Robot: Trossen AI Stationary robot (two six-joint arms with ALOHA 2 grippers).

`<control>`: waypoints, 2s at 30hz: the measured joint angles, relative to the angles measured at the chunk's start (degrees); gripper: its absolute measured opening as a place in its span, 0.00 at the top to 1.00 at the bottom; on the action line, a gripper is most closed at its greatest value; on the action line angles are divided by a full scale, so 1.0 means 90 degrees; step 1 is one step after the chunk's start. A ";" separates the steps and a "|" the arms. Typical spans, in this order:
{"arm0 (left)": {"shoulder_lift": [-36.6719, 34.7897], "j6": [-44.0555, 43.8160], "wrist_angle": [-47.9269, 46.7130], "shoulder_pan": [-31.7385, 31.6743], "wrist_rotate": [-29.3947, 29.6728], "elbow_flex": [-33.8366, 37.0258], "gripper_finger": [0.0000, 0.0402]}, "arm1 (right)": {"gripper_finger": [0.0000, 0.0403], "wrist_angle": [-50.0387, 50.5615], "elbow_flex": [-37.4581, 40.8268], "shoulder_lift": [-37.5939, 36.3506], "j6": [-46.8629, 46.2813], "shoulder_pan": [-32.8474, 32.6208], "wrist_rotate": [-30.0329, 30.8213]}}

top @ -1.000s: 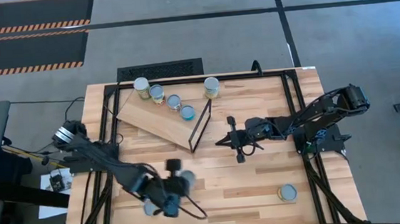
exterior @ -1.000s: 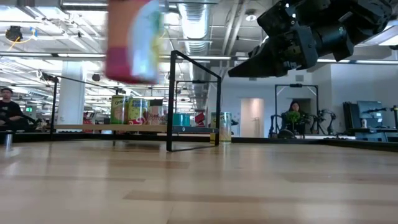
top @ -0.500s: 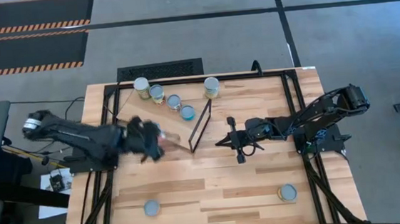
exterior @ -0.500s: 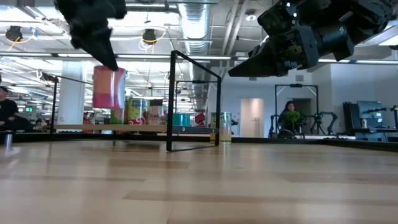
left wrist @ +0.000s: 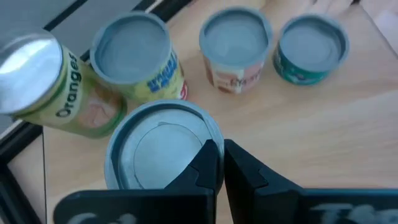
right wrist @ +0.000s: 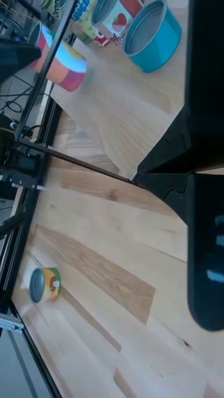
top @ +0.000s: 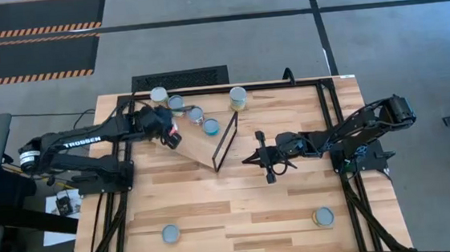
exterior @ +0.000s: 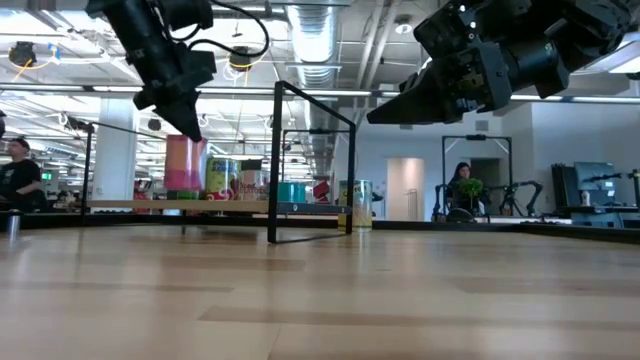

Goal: Pick and place cans onto a shelf
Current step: Put the canned pineapples on the shelf

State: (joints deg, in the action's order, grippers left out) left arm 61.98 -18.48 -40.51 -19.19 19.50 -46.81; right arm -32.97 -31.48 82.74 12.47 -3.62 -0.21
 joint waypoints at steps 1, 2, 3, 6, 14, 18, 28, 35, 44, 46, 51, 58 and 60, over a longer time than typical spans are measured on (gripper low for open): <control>0.0000 0.0055 0.0061 -0.0076 -0.0041 0.0000 1.00 | 0.97 -0.0002 0.0000 0.0000 0.0000 0.0000 0.0002; -0.0002 0.0109 0.0107 -0.0157 -0.0091 0.0000 1.00 | 0.97 -0.0002 0.0000 0.0000 0.0000 0.0000 0.0002; -0.0002 0.0169 0.0134 -0.0236 -0.0163 0.0000 1.00 | 0.97 -0.0001 0.0000 0.0000 0.0000 0.0000 0.0005; 0.0000 0.0279 0.0135 -0.0504 -0.0376 0.0000 1.00 | 0.97 -0.0002 0.0000 0.0000 0.0000 0.0000 0.0005; 0.0071 0.0364 0.0343 -0.0774 -0.0681 0.0051 1.00 | 0.97 -0.0002 0.0000 0.0000 0.0000 0.0000 0.0007; 0.0232 0.0413 0.0501 -0.0781 -0.0659 0.0160 1.00 | 0.97 -0.0001 0.0000 0.0000 0.0000 -0.0012 0.0008; 0.0323 0.0458 0.0736 -0.0840 -0.0615 0.0221 1.00 | 0.97 0.0005 0.0000 -0.0115 0.0000 -0.0057 0.0015; 0.0418 0.0478 0.0736 -0.0840 -0.0616 0.0219 0.94 | 0.97 0.0005 0.0000 -0.0119 0.0005 -0.0095 0.0010; 0.0418 0.0554 0.0736 -0.0840 -0.0412 0.0219 0.92 | 0.97 0.0005 -0.0001 -0.0119 0.0005 -0.0095 0.0010; 0.0418 0.0576 0.0736 -0.0840 -0.0401 0.0219 0.92 | 0.97 0.0005 -0.0001 -0.0119 0.0005 -0.0095 0.0010; 0.0418 0.0598 0.0744 -0.0840 -0.0402 0.0219 0.92 | 0.97 0.0003 -0.0002 -0.0119 0.0007 -0.0095 0.0010; 0.0391 0.0641 0.0779 -0.0837 -0.0425 0.0216 0.91 | 0.97 0.0004 -0.0002 -0.0119 0.0007 -0.0095 0.0010; 0.0391 0.0647 0.0779 -0.0837 -0.0426 0.0216 0.91 | 0.97 0.0004 -0.0001 -0.0119 0.0007 -0.0095 0.0010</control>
State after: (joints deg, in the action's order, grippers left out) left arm 65.49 -12.66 -33.50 -26.72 15.66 -44.86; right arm -32.94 -31.50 81.67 12.53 -4.47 -0.12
